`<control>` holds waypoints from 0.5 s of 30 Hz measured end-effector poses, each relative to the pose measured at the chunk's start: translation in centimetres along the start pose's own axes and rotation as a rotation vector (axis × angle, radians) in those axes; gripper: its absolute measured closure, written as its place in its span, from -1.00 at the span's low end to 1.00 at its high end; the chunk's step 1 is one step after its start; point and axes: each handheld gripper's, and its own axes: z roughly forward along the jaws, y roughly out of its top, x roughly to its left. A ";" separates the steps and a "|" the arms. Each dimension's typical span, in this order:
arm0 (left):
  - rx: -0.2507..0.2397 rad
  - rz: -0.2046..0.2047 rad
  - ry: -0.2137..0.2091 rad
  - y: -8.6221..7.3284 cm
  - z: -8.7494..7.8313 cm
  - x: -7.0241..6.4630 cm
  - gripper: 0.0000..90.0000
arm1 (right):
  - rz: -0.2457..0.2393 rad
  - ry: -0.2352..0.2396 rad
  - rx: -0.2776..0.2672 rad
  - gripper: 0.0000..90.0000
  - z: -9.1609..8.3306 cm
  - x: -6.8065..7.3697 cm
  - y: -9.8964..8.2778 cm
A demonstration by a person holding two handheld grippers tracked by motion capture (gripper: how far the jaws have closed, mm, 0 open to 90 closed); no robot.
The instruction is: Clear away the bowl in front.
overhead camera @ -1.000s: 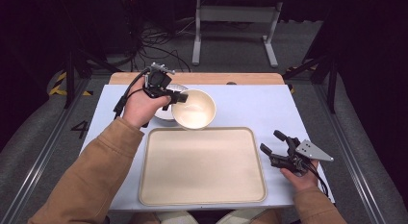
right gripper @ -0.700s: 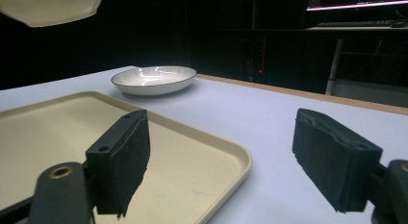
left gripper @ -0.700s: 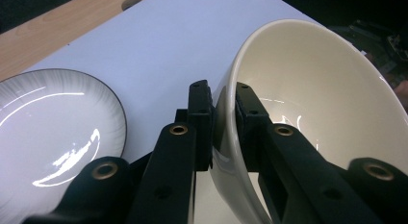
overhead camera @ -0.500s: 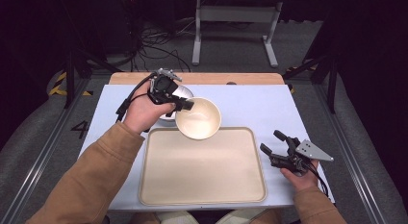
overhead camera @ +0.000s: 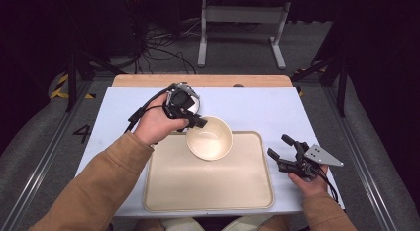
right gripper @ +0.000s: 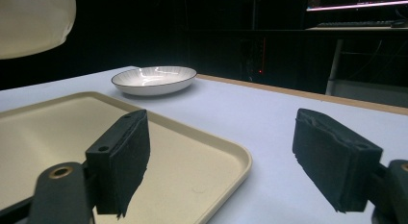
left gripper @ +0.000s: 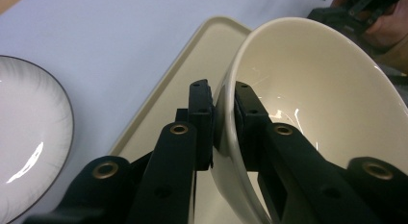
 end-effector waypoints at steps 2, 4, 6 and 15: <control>0.021 0.016 -0.009 -0.1 0.4 -0.1 0.80 | -0.001 0.000 0.000 -0.52 0.0 0.0 0.0; 0.038 0.028 -0.012 -0.2 0.8 -0.2 0.80 | -0.001 0.000 -0.001 -0.53 0.0 0.0 0.0; 0.054 0.035 -0.008 -0.4 1.3 -0.4 0.80 | -0.002 0.000 0.000 -0.53 0.0 0.0 0.0; 0.102 0.046 -0.022 -1.3 3.0 -0.9 0.80 | -0.003 0.000 0.000 -0.53 0.0 0.0 0.0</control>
